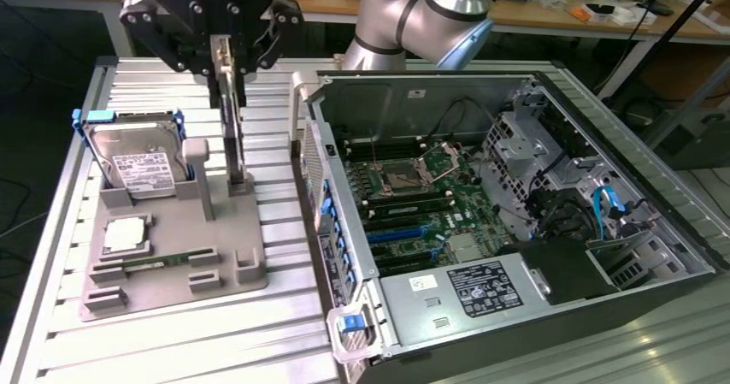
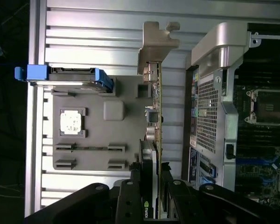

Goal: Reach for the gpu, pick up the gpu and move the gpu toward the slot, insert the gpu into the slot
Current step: 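Pick up the gpu and move the gpu toward the slot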

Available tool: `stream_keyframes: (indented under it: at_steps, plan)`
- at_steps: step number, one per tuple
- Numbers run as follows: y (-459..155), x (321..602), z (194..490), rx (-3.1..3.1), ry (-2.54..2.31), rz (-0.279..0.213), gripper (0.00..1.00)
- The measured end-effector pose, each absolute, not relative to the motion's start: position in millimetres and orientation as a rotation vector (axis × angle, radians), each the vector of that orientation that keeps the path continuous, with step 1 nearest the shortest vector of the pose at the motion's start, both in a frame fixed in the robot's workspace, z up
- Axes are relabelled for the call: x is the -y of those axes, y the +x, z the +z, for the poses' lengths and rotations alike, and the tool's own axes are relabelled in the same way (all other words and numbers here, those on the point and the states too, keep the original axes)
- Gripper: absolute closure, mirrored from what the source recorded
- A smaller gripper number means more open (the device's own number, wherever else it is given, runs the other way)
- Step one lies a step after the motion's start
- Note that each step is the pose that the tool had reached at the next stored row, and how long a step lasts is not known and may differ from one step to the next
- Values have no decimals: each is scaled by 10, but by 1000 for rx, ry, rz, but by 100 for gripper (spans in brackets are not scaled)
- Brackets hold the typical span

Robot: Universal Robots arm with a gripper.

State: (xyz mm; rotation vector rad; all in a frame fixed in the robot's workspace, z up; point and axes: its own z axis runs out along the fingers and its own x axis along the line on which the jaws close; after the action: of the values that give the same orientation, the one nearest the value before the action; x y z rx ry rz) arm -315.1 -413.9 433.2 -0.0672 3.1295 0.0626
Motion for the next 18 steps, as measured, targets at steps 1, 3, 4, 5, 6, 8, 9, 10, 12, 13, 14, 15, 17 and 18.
stream_keyframes:
  at_steps: [1, 3, 4, 5, 6, 8, 9, 10, 12, 13, 14, 15, 17, 18]
  plan:
    - [-3151, 4139, 4389, -3129, -67, 62, 73]
    - [-3150, 4139, 4483, -3130, -67, 61, 73]
    - [-3150, 4139, 4531, -3129, -67, 61, 73]
    - [-3149, 4139, 4593, -3130, -67, 60, 73]
    - [-3149, 4139, 4635, -3130, -67, 60, 73]
    - [-3149, 4140, 4649, -3129, -67, 60, 73]
    - [-3149, 4140, 4648, -3129, -67, 60, 73]
    - [-3149, 4139, 4649, -3130, -67, 60, 73]
    - [-3148, 4139, 4649, -3130, -67, 60, 73]
    - [-3138, 4139, 4650, -3130, -67, 60, 73]
    - [-3121, 4139, 4649, -3130, -67, 60, 73]
    - [-3095, 4139, 4648, -3130, -67, 60, 73]
    - [-3051, 4139, 4648, -3130, -67, 60, 73]
    - [-3030, 4139, 4647, -3130, -67, 60, 73]
